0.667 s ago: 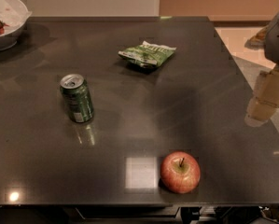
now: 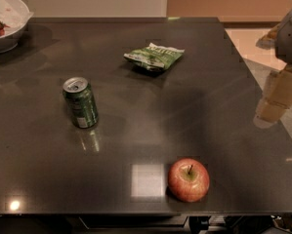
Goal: Pick green jalapeno chip bag
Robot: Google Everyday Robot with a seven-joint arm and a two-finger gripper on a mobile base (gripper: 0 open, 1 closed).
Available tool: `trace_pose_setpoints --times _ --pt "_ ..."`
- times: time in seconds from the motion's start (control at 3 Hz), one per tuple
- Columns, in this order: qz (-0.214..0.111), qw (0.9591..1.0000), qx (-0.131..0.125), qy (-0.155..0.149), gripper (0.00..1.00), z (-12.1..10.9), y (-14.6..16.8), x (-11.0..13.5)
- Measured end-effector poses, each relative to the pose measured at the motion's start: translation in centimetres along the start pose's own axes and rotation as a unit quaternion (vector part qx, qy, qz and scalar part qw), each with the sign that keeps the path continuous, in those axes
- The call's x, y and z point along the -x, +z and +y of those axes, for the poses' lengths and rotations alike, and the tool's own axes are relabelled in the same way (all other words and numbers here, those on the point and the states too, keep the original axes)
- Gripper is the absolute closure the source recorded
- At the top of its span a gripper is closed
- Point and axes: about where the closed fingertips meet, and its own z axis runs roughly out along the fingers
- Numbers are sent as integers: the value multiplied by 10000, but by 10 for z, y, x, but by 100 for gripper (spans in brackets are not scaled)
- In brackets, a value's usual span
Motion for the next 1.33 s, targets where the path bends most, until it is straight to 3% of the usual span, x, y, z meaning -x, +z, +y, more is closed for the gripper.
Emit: trace_pose_setpoints --times 0.67,1.33 --pt "-720 9973 -133 95 0 -62 39 25" --pt "-1045 9943 -174 139 0 -135 101 81"
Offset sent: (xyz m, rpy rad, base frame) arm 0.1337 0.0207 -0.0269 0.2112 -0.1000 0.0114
